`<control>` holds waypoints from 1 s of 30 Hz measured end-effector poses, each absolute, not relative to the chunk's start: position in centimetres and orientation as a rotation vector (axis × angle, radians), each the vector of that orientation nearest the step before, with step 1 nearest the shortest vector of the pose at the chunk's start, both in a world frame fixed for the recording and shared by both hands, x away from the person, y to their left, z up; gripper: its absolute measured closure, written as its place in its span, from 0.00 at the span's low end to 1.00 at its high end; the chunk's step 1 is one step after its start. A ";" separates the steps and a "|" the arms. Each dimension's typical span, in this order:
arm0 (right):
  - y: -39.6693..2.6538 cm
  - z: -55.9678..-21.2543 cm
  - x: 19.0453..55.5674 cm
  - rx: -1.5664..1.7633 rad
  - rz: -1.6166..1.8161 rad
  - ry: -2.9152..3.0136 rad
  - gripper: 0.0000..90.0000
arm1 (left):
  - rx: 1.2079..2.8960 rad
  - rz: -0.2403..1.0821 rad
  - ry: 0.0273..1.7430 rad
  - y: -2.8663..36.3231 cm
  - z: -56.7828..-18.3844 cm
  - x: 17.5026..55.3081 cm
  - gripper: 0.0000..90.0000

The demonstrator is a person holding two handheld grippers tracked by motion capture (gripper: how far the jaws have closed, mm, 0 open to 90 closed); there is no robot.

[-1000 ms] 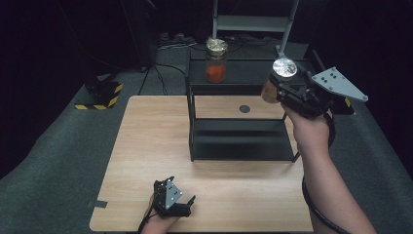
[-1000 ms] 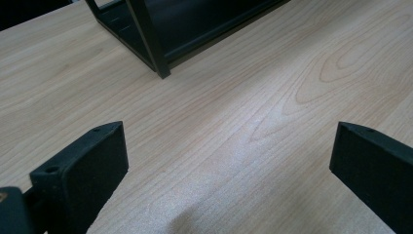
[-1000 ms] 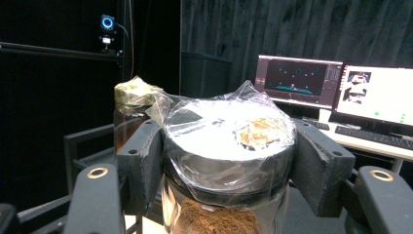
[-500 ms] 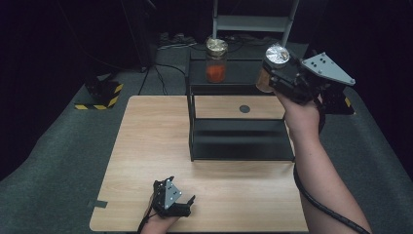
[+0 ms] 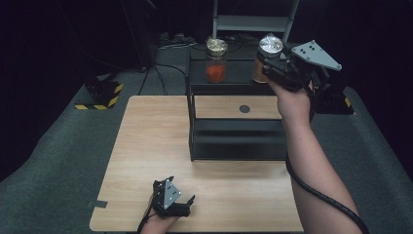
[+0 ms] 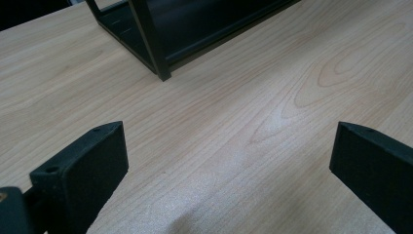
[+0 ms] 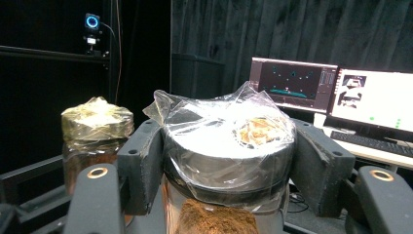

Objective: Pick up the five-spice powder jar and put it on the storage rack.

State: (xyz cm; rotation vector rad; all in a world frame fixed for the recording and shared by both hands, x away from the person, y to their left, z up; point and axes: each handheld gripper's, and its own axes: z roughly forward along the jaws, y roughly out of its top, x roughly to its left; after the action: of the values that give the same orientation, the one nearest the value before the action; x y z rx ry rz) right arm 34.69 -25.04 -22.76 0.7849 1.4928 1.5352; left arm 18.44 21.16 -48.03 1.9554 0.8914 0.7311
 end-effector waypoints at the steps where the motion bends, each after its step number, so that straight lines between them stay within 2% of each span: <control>1: -24.9 -22.8 34.8 0.787 1.532 1.492 0.38 | 1.955 0.731 0.891 21.2 -48.0 18.4 0.01; 30: -24.4 -23.8 37.5 0.852 1.529 1.502 0.38 | 1.947 0.732 0.885 21.4 -48.1 18.3 0.01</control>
State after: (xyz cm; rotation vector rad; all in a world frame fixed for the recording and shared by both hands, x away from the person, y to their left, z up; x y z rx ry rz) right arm 37.47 -24.43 -23.82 0.8516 1.5025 1.5292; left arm 18.34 21.38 -48.12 1.9466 0.8848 0.7323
